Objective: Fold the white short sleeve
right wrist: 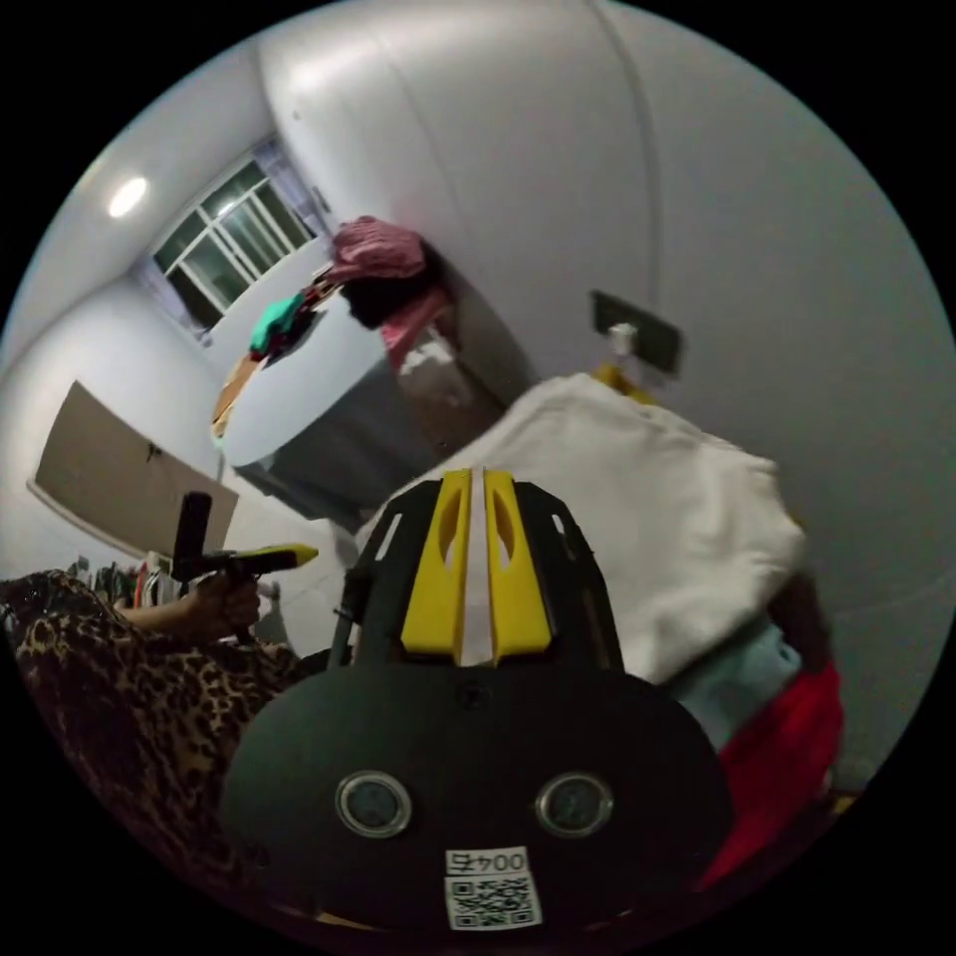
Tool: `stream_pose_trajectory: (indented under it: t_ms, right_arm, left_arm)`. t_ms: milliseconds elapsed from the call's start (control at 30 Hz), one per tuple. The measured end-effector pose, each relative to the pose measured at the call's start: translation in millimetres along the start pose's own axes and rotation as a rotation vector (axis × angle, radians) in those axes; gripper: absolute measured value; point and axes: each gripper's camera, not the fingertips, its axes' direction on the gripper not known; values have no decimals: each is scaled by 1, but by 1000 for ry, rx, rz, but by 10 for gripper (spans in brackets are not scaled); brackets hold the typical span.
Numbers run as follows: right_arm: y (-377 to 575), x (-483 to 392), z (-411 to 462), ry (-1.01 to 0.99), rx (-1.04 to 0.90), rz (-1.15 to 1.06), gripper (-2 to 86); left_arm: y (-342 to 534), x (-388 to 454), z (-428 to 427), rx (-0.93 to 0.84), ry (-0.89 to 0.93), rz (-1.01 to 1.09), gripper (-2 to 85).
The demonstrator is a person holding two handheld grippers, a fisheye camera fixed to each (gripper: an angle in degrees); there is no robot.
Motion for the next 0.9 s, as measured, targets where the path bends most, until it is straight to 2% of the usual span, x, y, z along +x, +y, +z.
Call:
stream_pose_trajectory:
  t_ms: [133, 300, 533, 733, 900]
  right_arm:
    - [-47, -100, 93, -141, -102, -95, 3]
    - [-116, -264, 214, -234, -221, -245, 15]
    - [-212, -413, 302, -197, -171, -380, 94]
    - [-321, -478, 333, 5, -23, -479, 147]
    - [-481, -497, 356, 212, 141, -490, 201]
  left_arm:
    - [14, -59, -90, 132, -231, 27, 8]
    - [51, -173, -216, 194, -426, -94, 6]
    - [68, -263, -334, 269, -477, -221, 8]
    - [57, -301, -390, 356, -461, -286, 20]
    - [36, -326, -433, 419, -530, -332, 53]
